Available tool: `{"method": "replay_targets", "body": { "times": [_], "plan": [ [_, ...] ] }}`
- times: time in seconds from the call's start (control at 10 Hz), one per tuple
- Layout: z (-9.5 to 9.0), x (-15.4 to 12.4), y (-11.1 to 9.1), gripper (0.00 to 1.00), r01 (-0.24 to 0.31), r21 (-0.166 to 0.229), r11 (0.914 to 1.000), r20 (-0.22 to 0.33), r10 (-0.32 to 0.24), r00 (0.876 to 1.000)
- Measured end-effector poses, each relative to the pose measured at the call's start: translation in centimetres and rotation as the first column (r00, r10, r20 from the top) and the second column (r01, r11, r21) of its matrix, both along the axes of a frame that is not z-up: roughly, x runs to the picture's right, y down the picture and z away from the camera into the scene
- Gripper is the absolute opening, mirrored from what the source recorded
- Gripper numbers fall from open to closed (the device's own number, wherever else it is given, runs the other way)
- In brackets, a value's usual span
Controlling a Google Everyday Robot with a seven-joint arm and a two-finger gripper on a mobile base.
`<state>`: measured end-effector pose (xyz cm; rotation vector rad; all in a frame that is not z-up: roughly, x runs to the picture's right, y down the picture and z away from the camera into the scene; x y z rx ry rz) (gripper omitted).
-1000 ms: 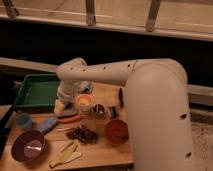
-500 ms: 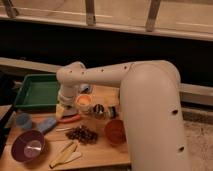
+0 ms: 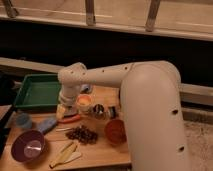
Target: Place pepper in plastic cup
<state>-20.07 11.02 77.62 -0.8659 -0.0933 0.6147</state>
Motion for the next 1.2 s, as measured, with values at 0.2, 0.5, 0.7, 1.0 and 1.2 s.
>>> {"method": "replay_targets", "body": {
  "times": [0.2,0.5,0.7,1.0,1.2],
  "plan": [
    [0.5,-0.2,0.7,0.68,0.012,-0.004,0.9999,0.001,-0.012,1.000],
    [1.0,0.5,1.2,0.68,0.007,-0.013,0.9999,-0.025,-0.007,1.000],
    [1.2,1.2,1.6,0.68,0.003,-0.013,0.9999,-0.048,-0.004,0.999],
    [2.2,3.2,2.1,0.68,-0.022,-0.013,0.9997,-0.084,0.021,0.996],
    [3.6,4.0,2.6,0.68,-0.041,-0.021,0.9989,-0.098,0.039,0.994]
  ]
}}
